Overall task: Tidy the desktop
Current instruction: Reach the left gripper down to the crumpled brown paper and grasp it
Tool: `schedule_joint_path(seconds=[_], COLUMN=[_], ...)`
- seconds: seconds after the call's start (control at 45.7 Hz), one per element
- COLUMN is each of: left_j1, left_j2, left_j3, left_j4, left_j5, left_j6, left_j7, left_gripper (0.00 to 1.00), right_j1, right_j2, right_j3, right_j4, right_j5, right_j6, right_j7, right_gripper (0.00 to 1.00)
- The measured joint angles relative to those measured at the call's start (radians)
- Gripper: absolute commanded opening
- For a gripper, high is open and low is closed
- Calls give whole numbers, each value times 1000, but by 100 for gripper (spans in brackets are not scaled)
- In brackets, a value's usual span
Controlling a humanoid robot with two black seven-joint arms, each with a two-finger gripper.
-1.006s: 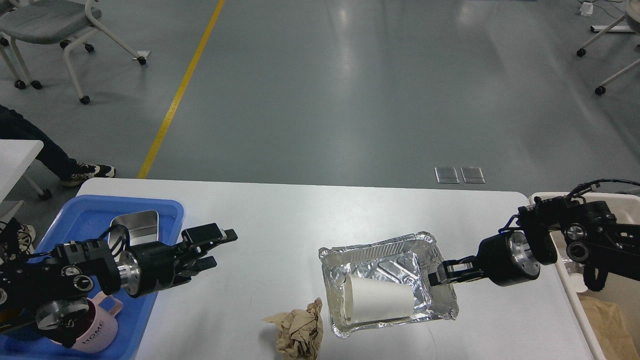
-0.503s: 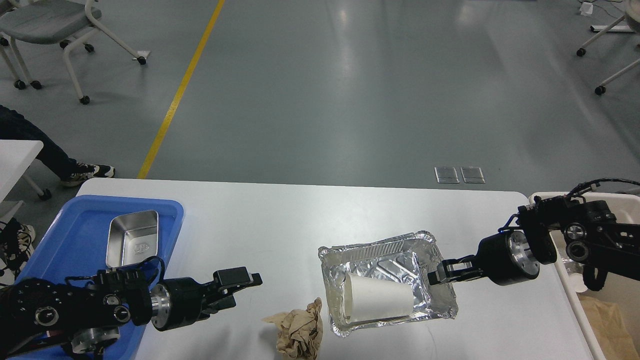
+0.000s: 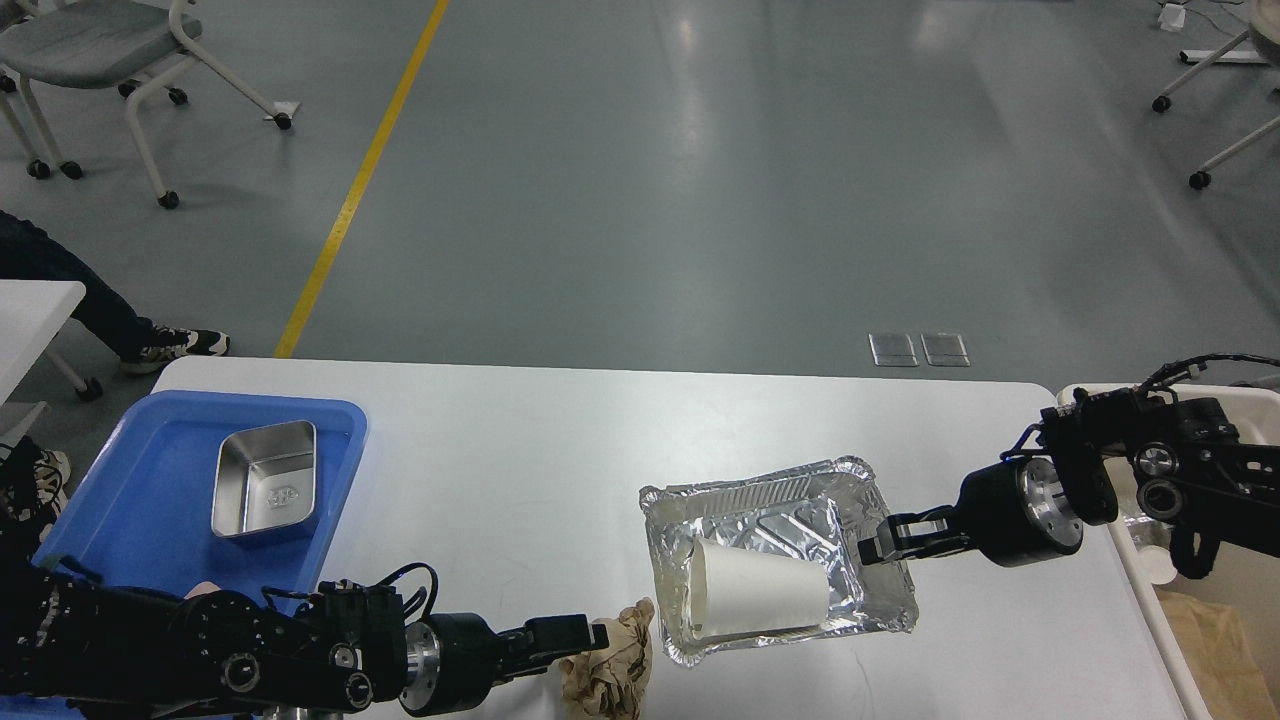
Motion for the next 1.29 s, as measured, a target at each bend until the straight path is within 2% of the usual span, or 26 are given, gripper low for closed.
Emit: schedule_joint_path(seconds=[0.131, 0.328, 0.525, 0.787, 0.875, 0.897, 1.094, 1.291], left_j1=[-19, -44, -56, -57, -56, -56, -67, -87], left_j2=[-34, -73, -104, -110, -117, -118, -121, -88], left_j3=[48, 96, 142, 153, 153, 153, 168, 177], left_j4=[1, 2, 2, 15, 17, 17, 19, -2], left_j5=[1, 1, 1, 1, 1, 1, -1, -2], left_j6=[27, 56, 78, 84, 84, 85, 107, 119], left_j7=[0, -3, -3, -4, -8, -9, -58, -76], left_gripper=[88, 63, 52, 20, 8, 2, 1, 1], right_j1=[0, 0, 0, 0, 0, 0, 0, 0], right_j2=[1, 1, 0, 0, 0, 0, -1, -1], right_j3=[2, 3, 6, 12, 14, 14, 14, 14], right_j4=[0, 0, 1, 0, 0, 0, 0, 0], right_j5=[0, 0, 1, 1, 1, 1, 1, 1], right_j6=[-1, -2, -3, -4, -5, -5, -6, -6], right_j7=[0, 0, 0, 0, 0, 0, 0, 0], right_gripper=[0, 0, 0, 0, 0, 0, 0, 0])
